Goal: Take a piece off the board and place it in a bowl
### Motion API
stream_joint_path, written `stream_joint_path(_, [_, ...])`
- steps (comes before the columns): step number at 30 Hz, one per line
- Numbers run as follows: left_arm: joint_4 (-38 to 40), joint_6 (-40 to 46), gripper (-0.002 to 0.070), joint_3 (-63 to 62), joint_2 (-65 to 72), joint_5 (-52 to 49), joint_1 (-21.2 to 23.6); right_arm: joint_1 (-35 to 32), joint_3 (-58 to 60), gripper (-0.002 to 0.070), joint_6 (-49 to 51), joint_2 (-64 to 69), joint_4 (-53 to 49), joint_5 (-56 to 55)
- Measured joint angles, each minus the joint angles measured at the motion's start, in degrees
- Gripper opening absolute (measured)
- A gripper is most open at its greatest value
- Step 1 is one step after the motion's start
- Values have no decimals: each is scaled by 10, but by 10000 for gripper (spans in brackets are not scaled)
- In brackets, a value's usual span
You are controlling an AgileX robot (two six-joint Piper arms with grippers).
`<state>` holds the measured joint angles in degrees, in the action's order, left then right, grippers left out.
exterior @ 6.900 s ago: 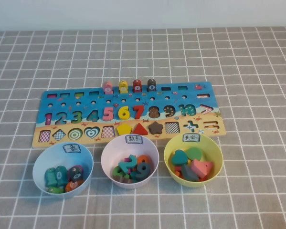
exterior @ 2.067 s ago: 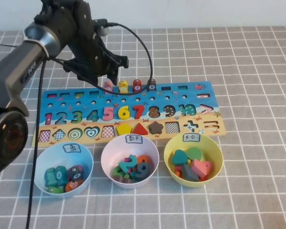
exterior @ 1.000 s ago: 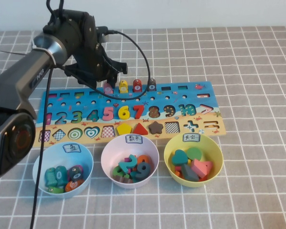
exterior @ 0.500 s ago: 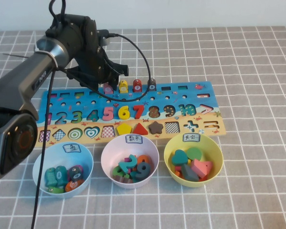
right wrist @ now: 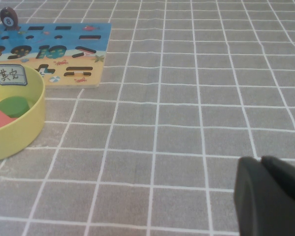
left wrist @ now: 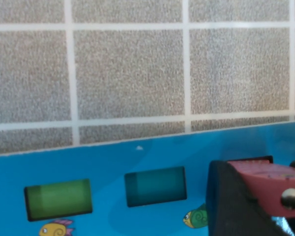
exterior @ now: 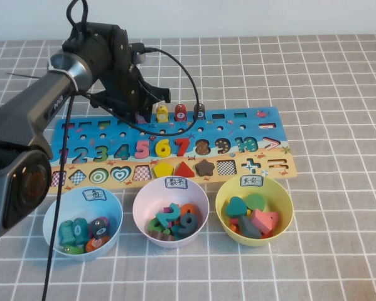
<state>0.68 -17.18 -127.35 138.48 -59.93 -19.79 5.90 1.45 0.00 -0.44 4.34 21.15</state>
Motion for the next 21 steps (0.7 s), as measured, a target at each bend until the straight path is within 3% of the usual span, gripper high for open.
stream_joint_path(21, [0,13,192,0,-34,-11,0,0,0,-17,0,0,0,0])
